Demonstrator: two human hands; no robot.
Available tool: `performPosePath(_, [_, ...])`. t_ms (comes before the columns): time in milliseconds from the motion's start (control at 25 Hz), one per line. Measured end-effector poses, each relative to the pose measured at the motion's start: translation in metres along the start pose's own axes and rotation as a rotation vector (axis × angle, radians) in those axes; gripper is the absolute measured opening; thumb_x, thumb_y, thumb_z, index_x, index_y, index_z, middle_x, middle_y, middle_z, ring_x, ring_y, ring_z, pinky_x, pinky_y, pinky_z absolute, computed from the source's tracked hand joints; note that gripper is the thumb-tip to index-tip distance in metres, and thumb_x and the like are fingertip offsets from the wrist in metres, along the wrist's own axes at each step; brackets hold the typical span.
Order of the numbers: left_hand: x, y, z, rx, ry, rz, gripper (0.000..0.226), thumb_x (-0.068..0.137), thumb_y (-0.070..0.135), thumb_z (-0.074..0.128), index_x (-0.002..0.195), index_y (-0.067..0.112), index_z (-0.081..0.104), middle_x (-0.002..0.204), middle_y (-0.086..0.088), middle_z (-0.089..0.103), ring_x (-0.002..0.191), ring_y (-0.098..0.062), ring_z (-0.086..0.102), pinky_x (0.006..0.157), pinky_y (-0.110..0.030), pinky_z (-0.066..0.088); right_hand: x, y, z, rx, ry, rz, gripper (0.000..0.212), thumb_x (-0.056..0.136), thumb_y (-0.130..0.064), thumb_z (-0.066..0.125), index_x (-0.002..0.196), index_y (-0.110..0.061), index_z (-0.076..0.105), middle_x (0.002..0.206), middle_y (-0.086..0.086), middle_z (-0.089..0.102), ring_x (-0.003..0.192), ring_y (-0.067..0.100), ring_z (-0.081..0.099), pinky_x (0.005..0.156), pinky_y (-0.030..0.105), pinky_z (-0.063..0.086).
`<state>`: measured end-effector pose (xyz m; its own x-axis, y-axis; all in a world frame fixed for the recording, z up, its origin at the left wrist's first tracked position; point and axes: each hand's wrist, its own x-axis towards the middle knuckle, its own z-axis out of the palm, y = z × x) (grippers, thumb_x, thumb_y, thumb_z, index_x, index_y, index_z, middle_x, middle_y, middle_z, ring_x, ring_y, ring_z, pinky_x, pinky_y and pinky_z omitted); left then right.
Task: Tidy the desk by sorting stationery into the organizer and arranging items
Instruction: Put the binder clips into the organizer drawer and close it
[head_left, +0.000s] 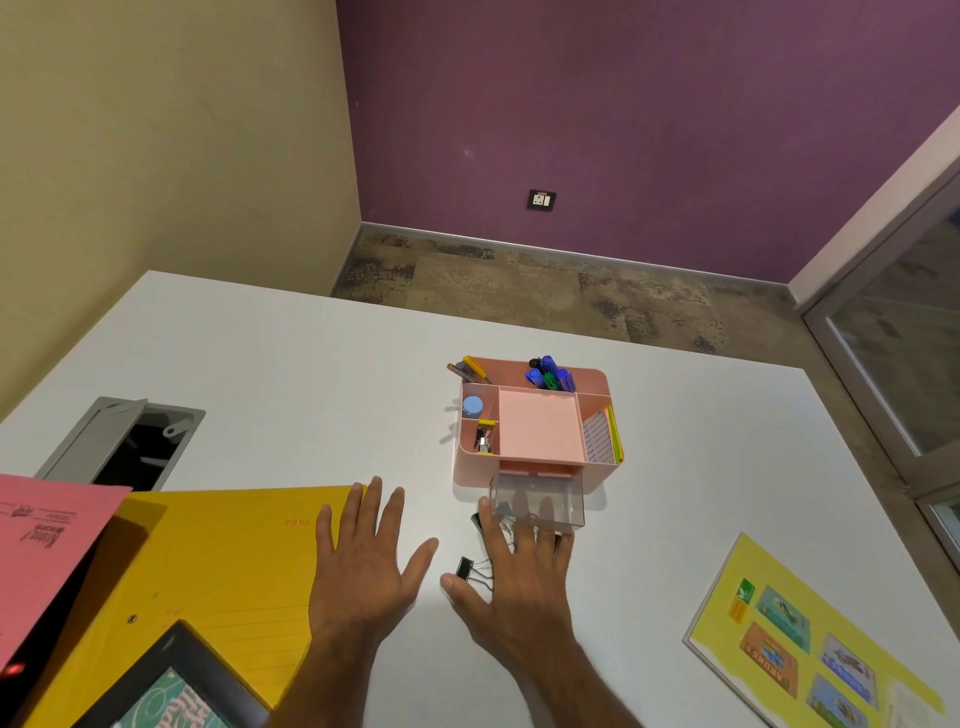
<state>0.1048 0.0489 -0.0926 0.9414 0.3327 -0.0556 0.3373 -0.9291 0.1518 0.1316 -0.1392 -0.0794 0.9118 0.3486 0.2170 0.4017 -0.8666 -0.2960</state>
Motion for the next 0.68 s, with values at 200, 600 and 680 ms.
performPosePath(200, [-0.001, 0.001, 0.000, -0.005, 0.007, 0.003, 0.084, 0.086, 0.079, 0.015, 0.150, 0.029, 0.034, 0.162, -0.004, 0.023, 0.150, -0.029, 0.015, 0.120, -0.057, 0.010, -0.005, 0.003, 0.005, -0.010, -0.127, -0.032, 0.060, 0.094, -0.063, 0.040, 0.149, -0.039, 0.034, 0.151, -0.001, 0.045, 0.147, 0.026, 0.028, 0.118, 0.057, 0.020])
performPosePath(600, [0.000, 0.001, 0.000, 0.038, -0.027, 0.008, 0.086, 0.086, 0.079, 0.013, 0.149, 0.026, 0.038, 0.159, -0.008, 0.028, 0.149, -0.033, 0.020, 0.118, -0.059, 0.014, -0.043, 0.014, -0.009, -0.032, -0.258, -0.040, 0.057, 0.093, -0.060, 0.038, 0.148, -0.044, 0.028, 0.160, -0.001, 0.028, 0.149, 0.023, 0.023, 0.124, 0.044, 0.005])
performPosePath(680, [0.001, 0.002, 0.000, 0.037, -0.042, 0.012, 0.087, 0.086, 0.079, 0.013, 0.148, 0.024, 0.040, 0.158, -0.009, 0.030, 0.148, -0.034, 0.021, 0.118, -0.059, 0.012, -0.044, 0.013, -0.009, -0.054, -0.270, -0.038, 0.059, 0.093, -0.064, 0.034, 0.148, -0.045, 0.026, 0.161, -0.002, 0.024, 0.150, 0.024, 0.020, 0.123, 0.047, 0.004])
